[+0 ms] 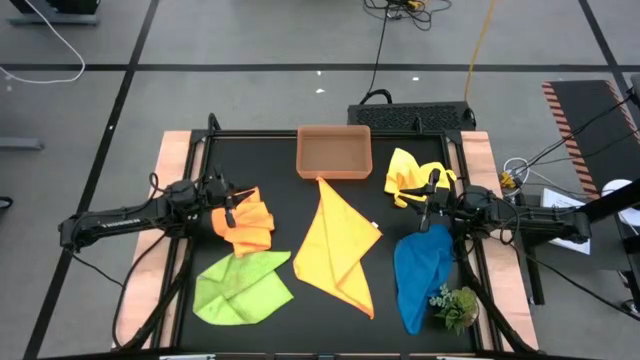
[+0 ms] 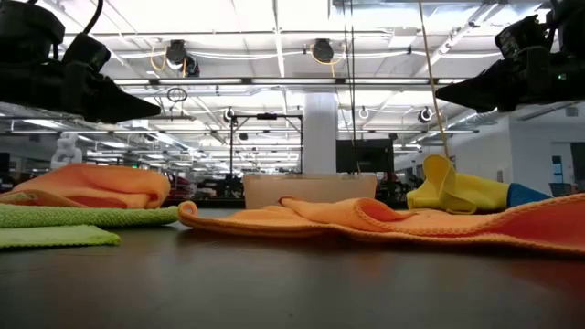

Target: Fold microfiber towels

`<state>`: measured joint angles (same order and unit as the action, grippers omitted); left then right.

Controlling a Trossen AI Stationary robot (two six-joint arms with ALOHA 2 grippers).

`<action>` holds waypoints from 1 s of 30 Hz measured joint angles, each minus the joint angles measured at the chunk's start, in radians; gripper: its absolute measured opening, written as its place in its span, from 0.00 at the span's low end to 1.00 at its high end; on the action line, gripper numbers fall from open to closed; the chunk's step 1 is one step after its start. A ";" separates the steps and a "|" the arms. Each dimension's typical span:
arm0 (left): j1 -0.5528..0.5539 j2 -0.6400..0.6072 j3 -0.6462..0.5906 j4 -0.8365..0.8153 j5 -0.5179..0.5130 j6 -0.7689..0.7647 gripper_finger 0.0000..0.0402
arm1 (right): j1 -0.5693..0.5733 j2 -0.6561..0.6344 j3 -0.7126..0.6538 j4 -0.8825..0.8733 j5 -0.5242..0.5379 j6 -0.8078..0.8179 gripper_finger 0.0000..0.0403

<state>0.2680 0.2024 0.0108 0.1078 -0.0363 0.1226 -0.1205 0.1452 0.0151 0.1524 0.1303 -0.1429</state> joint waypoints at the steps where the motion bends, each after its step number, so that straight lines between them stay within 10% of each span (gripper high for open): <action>1: 0.000 0.000 0.000 0.000 0.000 0.000 0.12 | 0.000 0.000 0.000 0.000 0.000 0.000 0.15; 30: 0.000 0.000 0.000 0.000 0.000 0.000 0.12 | 0.000 0.000 0.000 0.068 0.000 0.000 0.15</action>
<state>0.2680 0.2024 0.0105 0.1078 -0.0364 0.1226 -0.1207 0.1452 0.0147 0.2206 0.1303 -0.1432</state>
